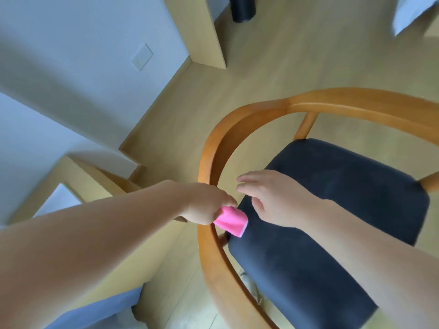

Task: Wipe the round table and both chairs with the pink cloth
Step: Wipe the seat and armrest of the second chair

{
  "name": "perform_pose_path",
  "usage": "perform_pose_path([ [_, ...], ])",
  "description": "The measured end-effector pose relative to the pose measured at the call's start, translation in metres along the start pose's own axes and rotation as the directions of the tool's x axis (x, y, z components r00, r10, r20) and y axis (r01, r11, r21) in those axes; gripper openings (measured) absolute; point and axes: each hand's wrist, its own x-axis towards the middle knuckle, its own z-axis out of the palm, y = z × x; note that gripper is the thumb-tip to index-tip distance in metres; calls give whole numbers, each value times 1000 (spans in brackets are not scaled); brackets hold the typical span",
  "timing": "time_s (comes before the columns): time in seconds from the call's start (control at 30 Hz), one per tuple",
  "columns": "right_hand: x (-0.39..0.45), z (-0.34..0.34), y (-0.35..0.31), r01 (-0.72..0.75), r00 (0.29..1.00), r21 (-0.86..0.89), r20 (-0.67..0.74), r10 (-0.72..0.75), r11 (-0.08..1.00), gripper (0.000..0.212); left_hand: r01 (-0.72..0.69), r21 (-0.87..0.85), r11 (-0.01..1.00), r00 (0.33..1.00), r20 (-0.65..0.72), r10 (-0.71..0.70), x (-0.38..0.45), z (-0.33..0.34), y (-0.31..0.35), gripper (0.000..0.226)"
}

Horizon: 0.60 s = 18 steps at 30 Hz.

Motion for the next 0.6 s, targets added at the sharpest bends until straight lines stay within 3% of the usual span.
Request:
perform_pose_path([
  [0.17, -15, -62, -30, -170, 985, -70, 28, 173, 983, 44, -108, -214, 971, 944, -327, 32, -55, -56, 0, 39],
  [0.33, -41, -123, -73, -405, 914, -80, -46, 403, 911, 76, -278, -372, 886, 828, -560, 25, -102, -107, 26, 35],
  [0.43, -50, -152, -109, -463, 870, -15, -200, 451, 886, 65, -403, -415, 816, 773, -631, 61, -126, -128, 58, 33],
  [0.6, -84, -195, -166, -510, 785, 76, -366, 499, 857, 24, -537, -346, 769, 743, -625, 238, -169, -148, 106, 37],
])
